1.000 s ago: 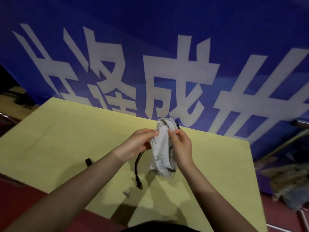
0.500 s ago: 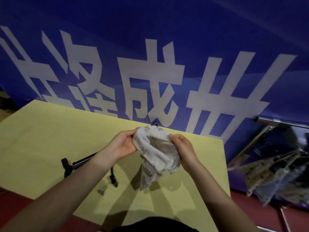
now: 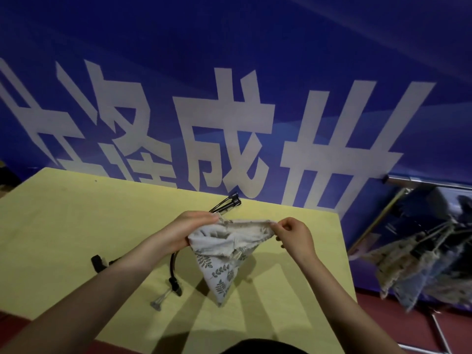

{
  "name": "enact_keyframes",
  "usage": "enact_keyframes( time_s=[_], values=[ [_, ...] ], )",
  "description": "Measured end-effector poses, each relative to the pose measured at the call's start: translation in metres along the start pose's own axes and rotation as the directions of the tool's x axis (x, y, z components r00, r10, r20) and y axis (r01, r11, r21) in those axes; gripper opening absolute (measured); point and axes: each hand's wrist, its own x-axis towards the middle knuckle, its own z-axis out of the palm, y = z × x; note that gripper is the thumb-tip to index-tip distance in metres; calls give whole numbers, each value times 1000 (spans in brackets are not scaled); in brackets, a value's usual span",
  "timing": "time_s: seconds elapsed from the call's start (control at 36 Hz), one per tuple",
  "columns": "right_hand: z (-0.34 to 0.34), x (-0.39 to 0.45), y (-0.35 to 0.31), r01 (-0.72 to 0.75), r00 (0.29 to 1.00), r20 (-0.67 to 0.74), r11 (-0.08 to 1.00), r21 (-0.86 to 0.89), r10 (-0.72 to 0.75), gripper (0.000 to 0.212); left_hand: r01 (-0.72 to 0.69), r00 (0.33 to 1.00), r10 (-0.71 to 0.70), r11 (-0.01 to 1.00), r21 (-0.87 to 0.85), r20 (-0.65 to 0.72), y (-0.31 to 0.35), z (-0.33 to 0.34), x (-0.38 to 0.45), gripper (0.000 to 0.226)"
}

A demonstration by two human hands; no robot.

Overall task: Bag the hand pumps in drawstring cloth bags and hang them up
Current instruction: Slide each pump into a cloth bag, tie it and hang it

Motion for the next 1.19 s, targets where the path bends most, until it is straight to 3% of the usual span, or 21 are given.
enact_keyframes(
  time_s=[0.08, 0.14, 0.17, 0.22, 0.28, 0.33, 0.39, 0.44, 0.47, 0.53, 0.61, 0.69, 0.75, 0.78, 0.81, 0.86, 0.89, 0.94, 1.03, 1.14, 1.19],
  values=[
    [3, 4, 3, -104, 991, 84, 994, 39, 100, 28, 38, 999, -40, 994, 107, 14, -3, 6, 1, 37],
    [7, 4, 1, -233, 966, 159, 951, 204, 202, 26, 61, 998, -54, 963, 261, -35, -4, 11, 6, 23],
    [8, 5, 1, -331, 937, 236, 876, 352, 259, 22, 85, 995, -60, 911, 403, -75, -6, 11, 10, 29],
    [10, 6, -2, -565, 824, 458, 543, 621, 334, 16, 182, 981, -83, 694, 697, -174, -10, 11, 21, 47],
    [8, 5, -7, -699, 710, 629, 210, 684, 315, 16, 240, 969, -89, 570, 786, -231, -15, 12, 28, 50],
    [6, 3, -10, -739, 658, 695, 72, 669, 290, 20, 243, 965, -86, 638, 731, -246, -19, 11, 31, 45],
    [5, 1, -10, -773, 624, 744, 51, 632, 239, 27, 193, 964, -52, 813, 550, -261, -22, 7, 30, 33],
    [1, 0, -8, -817, 575, 803, 67, 572, 155, 36, 133, 957, -85, 978, 158, -276, -24, 0, 31, 25],
    [0, -1, -8, -827, 562, 819, 101, 553, 117, 38, 121, 957, -133, 991, -61, -258, -26, -3, 33, 24],
    [-1, -4, -9, -816, 562, 823, 225, 533, 88, 37, 118, 955, -213, 912, -393, -207, -27, -6, 36, 23],
    [1, -6, -8, -724, 579, 810, 512, 462, 89, 28, 105, 949, -265, 778, -620, -170, -22, -5, 37, 27],
    [9, -4, 3, -567, 643, 753, 748, 345, 141, 28, 89, 953, -264, 714, -694, -150, -23, -8, 37, 27],
    [16, 0, 12, -532, 687, 704, 785, 317, 182, 25, 148, 947, -317, 573, -806, -51, -20, -14, 32, 15],
    [20, 2, 17, -547, 682, 709, 768, 333, 179, 30, 124, 949, -305, 589, -798, -78, -22, -17, 32, 16],
    [25, 5, 22, -578, 667, 725, 733, 359, 172, 35, 161, 961, -275, 568, -807, -2, -25, -20, 29, 12],
    [35, 8, 28, -640, 641, 750, 653, 405, 164, 34, 95, 976, -204, 723, -685, -80, -32, -21, 24, 30],
    [41, 9, 29, -653, 637, 753, 635, 412, 166, 29, 143, 967, -251, 680, -719, -46, -33, -26, 21, 32],
    [53, 12, 30, -619, 662, 717, 699, 357, 220, 18, 214, 954, -300, 674, -707, 3, -34, -35, 15, 28],
    [75, 20, 29, -415, 727, 636, 904, 106, 259, 17, 213, 956, -294, 646, -733, 19, -41, -60, 11, 47],
    [109, 52, 22, -260, 762, 589, 960, -102, 269, 12, 95, 979, -201, 628, -772, -42, -39, -95, 13, 57],
    [126, 75, 22, -179, 809, 533, 968, -174, 246, 12, 57, 984, -161, 680, -731, -73, -31, -105, 16, 51]
  ],
)
